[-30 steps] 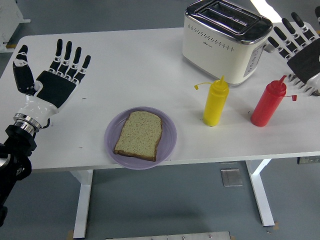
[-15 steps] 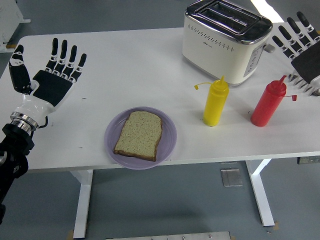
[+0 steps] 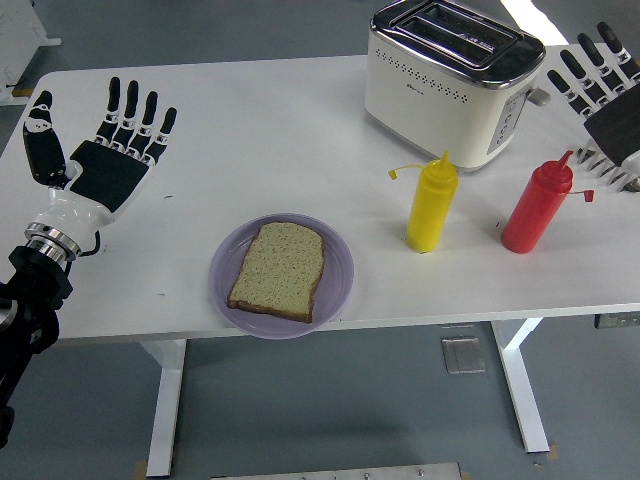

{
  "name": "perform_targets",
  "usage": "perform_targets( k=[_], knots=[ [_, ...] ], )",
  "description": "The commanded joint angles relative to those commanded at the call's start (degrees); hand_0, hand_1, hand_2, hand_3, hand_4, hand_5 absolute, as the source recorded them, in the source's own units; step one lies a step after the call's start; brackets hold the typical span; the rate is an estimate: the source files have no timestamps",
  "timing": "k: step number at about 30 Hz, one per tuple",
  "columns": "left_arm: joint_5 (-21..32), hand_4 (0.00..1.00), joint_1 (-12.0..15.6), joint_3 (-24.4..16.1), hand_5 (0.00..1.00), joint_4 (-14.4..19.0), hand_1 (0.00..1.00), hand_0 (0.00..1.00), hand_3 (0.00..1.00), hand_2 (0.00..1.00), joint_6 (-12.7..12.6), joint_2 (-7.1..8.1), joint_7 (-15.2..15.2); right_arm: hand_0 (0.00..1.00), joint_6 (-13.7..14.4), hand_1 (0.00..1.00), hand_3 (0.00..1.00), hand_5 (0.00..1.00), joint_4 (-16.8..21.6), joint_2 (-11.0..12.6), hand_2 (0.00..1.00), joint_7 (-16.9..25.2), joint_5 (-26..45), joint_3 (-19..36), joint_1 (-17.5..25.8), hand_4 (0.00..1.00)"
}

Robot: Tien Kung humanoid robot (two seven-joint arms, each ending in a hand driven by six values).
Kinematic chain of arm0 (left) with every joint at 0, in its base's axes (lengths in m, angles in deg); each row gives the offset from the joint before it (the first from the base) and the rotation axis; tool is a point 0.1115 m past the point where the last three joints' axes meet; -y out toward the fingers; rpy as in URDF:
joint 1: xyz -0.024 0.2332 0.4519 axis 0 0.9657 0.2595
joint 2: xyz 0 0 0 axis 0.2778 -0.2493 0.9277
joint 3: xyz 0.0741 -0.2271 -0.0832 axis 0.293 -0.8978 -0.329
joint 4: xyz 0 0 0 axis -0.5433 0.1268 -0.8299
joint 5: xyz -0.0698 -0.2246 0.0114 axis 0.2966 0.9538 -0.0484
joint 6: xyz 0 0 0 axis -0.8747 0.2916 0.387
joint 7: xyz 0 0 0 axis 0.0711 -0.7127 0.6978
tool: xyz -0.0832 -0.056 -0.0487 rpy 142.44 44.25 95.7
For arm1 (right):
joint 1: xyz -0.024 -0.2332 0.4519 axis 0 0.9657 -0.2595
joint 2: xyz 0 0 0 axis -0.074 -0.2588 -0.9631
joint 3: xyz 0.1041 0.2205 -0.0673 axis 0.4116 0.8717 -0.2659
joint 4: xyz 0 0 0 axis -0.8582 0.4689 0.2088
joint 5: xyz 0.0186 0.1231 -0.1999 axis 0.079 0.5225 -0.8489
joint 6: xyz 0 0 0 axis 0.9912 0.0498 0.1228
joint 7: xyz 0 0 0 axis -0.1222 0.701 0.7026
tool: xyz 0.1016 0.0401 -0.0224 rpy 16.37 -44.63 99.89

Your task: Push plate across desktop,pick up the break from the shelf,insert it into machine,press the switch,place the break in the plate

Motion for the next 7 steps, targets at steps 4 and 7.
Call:
perform_targets(
  k=[4,7],
  knots=[
    [0.09,0.796,-0.02,0.02,0.998,-0.03,0.753,0.815,0.711,0.699,-0.06,-0.08,0.0,0.833,0.09,0.769,0.736,0.586,-0.02,-0.05,0.739,0.05,0.06,-0.04,-0.06,0.791],
    [0.12,0.796,-0.06,-0.04,0.998,-0.04,0.753,0.815,0.711,0.699,-0.09,-0.1,0.01,0.833,0.1,0.769,0.736,0.586,-0.07,-0.08,0.739,0.09,0.04,-0.13,-0.2,0.791]
  ],
)
